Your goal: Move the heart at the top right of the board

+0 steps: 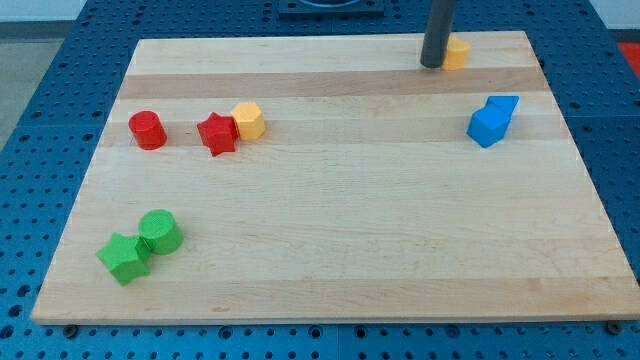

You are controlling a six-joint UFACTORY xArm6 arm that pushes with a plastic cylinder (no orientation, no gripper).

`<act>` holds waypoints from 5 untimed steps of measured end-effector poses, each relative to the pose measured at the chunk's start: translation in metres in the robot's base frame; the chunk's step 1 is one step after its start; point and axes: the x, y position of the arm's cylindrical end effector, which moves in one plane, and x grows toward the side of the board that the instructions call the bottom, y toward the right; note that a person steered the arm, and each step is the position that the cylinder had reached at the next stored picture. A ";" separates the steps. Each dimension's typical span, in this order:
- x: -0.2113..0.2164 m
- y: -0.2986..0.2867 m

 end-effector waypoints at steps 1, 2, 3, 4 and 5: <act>-0.001 0.013; -0.004 0.021; -0.006 0.023; -0.006 0.023; -0.008 0.022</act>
